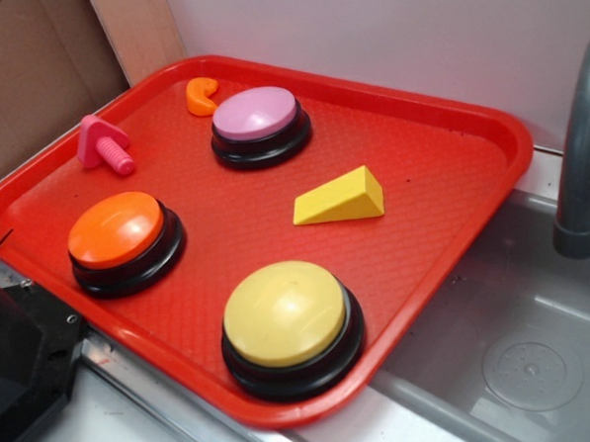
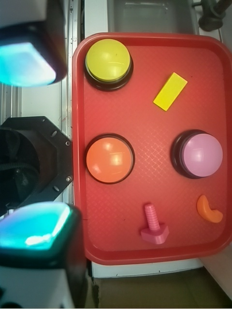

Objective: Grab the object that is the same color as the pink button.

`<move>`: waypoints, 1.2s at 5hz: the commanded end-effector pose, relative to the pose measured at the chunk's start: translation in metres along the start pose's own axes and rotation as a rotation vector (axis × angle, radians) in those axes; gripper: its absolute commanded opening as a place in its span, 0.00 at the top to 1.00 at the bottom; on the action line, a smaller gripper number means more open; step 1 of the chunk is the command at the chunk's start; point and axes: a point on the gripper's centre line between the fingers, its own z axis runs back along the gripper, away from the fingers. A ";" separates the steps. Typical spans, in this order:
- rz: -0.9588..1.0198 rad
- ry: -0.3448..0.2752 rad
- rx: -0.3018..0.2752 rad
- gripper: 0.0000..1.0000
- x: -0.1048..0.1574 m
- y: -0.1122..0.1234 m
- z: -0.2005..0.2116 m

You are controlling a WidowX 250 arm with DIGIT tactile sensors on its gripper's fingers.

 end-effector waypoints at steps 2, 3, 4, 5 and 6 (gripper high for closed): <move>0.172 -0.060 -0.064 0.00 0.008 0.021 -0.005; 0.353 -0.134 -0.081 0.00 0.008 0.037 -0.015; 0.590 -0.199 -0.079 0.00 0.010 0.057 -0.032; 0.788 -0.231 -0.010 0.00 0.017 0.081 -0.056; 0.957 -0.283 0.058 0.00 0.034 0.104 -0.085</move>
